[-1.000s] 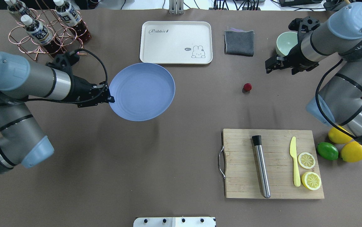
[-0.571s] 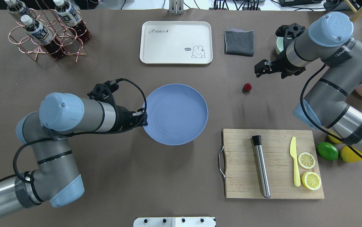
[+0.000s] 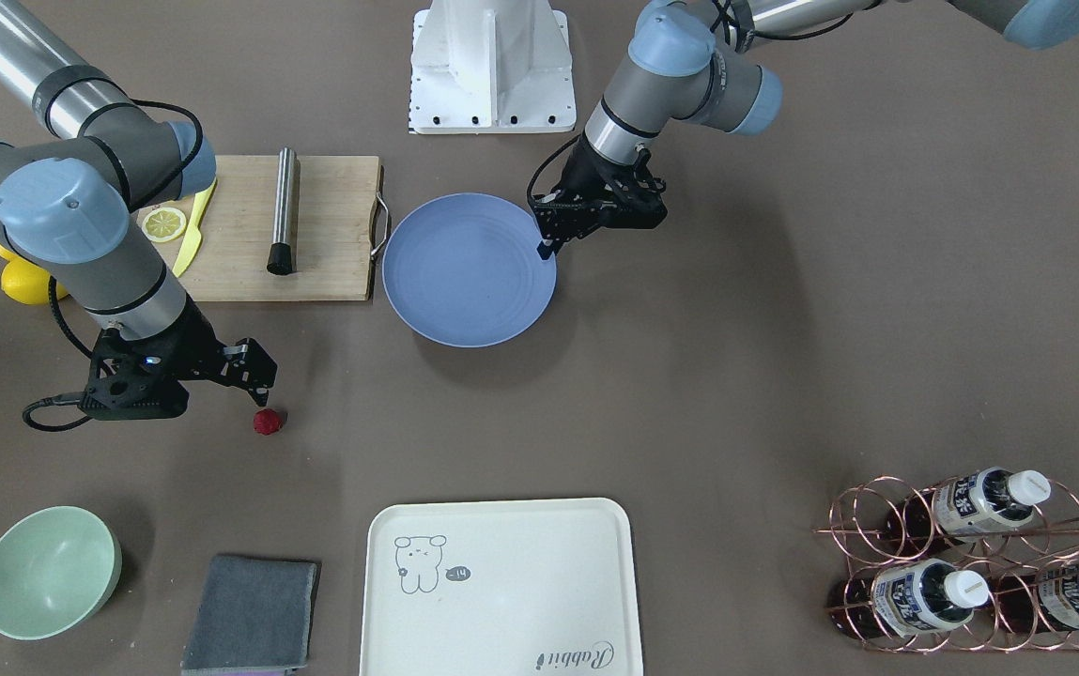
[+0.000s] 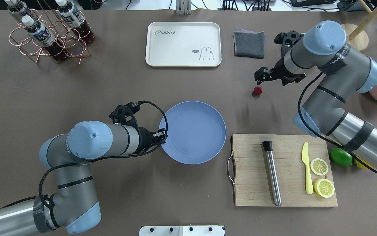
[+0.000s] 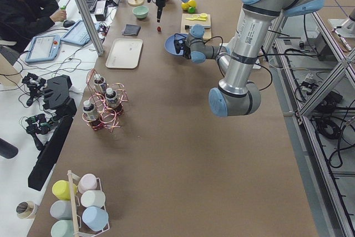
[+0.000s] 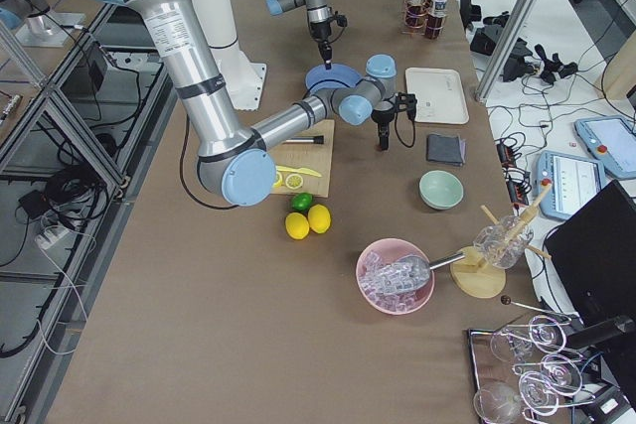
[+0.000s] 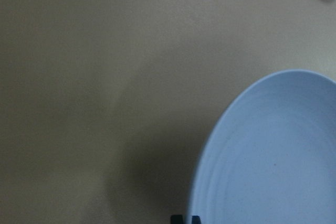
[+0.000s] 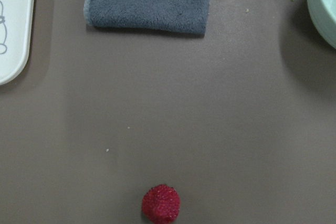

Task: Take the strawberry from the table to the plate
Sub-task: 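Grasp the red strawberry with the right gripper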

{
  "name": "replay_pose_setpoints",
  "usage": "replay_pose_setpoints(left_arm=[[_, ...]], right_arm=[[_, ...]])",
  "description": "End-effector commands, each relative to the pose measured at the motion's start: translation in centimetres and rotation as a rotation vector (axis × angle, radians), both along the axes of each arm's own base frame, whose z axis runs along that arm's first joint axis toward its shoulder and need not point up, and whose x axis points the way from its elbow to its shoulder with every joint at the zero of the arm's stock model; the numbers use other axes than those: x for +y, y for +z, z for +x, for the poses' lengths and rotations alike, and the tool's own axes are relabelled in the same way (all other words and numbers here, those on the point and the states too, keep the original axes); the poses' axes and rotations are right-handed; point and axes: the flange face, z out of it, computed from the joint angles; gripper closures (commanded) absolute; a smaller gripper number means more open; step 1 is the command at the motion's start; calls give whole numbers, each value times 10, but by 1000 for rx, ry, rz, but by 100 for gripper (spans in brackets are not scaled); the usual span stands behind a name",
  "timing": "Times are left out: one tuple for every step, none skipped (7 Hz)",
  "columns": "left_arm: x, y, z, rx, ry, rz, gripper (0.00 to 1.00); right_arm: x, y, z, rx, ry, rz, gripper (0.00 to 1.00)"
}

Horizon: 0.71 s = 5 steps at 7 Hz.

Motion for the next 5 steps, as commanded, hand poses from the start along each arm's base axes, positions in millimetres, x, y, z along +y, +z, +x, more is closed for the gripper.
replay_pose_setpoints(left_arm=[[5,7,10,-17,-6,4,100],[12,8,16,-21,-8,10,100],[12,10,15,-22,-8,9,100],[12,11,15,-24,-8,9,100],[12,10,14,-21,-8,10,100]], right_arm=[[1,4,-17,10,4,1,0],[-4,25,-28,-9,12,9,0],[-7,38,-33,-24,19,10,0],[-6,35,-36,-27,17,11,0],[-4,27,-43,-34,10,15,1]])
